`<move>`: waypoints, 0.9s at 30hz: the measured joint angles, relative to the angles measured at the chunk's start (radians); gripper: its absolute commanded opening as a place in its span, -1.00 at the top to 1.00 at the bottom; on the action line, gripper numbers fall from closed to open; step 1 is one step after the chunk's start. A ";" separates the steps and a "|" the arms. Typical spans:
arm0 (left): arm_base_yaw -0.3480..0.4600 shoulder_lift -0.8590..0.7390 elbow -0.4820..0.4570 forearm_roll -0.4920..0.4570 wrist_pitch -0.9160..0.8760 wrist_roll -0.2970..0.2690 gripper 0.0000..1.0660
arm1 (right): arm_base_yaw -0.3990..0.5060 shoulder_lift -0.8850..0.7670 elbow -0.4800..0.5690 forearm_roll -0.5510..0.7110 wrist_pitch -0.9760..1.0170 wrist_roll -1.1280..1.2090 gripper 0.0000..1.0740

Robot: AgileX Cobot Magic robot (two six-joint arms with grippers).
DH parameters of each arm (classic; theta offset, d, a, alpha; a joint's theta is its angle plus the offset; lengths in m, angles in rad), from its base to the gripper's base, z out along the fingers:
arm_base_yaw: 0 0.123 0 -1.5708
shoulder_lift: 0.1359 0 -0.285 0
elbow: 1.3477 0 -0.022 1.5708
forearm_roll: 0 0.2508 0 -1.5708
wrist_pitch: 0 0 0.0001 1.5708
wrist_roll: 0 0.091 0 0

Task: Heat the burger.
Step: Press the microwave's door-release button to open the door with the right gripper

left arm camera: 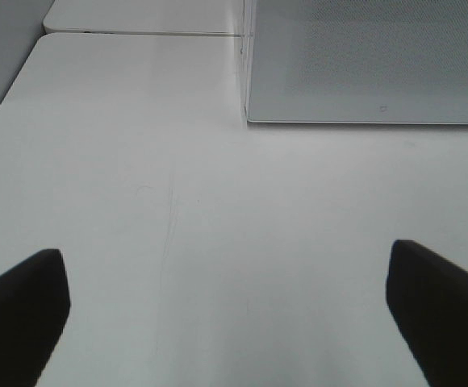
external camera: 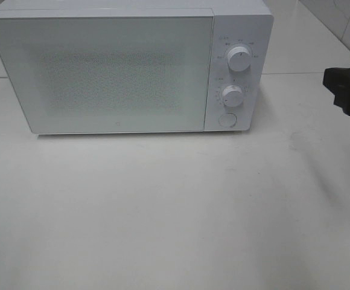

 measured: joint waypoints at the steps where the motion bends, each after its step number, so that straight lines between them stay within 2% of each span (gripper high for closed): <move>1: 0.000 0.000 0.000 0.000 0.000 0.000 -0.88 | 0.000 0.000 0.000 0.000 0.000 0.000 -0.41; 7: 0.000 0.000 0.000 0.000 0.000 0.000 -0.88 | 0.000 0.127 0.009 0.029 -0.146 -0.052 -0.41; 9: 0.000 0.000 0.000 0.000 0.000 0.000 -0.88 | 0.000 0.198 0.015 0.081 -0.250 -0.071 -0.41; 14: 0.000 0.000 0.000 0.000 0.000 0.000 -0.88 | 0.006 0.260 0.041 0.140 -0.370 -0.131 -0.41; 20: 0.000 0.000 0.000 0.000 0.000 0.000 -0.88 | 0.102 0.347 0.058 0.287 -0.479 -0.248 -0.41; 21: 0.000 0.000 0.000 0.000 0.000 0.000 -0.88 | 0.151 0.379 0.057 0.346 -0.512 -0.280 -0.41; 24: 0.000 0.000 0.000 0.000 0.000 0.000 -0.88 | 0.172 0.391 0.057 0.369 -0.533 -0.295 -0.41; 26: 0.000 0.000 0.000 0.000 0.000 0.000 -0.88 | 0.239 0.432 0.057 0.443 -0.601 -0.315 -0.41; 27: 0.000 0.000 0.000 0.000 0.000 0.000 -0.88 | 0.239 0.432 0.057 0.443 -0.601 -0.315 -0.41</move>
